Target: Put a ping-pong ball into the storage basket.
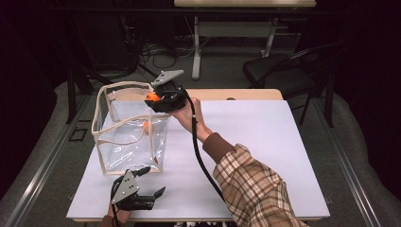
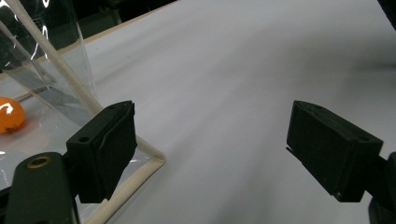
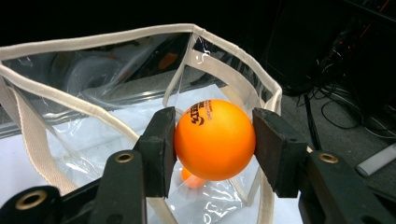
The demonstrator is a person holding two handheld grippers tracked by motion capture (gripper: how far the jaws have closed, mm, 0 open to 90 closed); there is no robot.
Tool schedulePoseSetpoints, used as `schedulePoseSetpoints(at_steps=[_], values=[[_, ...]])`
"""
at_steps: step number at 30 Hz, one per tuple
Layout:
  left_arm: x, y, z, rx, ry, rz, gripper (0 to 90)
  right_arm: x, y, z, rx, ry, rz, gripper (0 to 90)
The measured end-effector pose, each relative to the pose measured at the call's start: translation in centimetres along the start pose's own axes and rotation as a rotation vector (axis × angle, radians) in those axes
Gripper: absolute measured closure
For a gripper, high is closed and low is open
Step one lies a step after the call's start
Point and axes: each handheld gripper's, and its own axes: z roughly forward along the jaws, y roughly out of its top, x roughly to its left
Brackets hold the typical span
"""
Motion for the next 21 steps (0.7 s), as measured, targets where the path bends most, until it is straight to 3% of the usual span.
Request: schedulePoseSetpoints(at_steps=[21], values=[[0.0,0.0,0.0,-0.001,0.002,0.0,15.9,0.8,0.4,1.6,0.006,-0.001,0.0,50.8]])
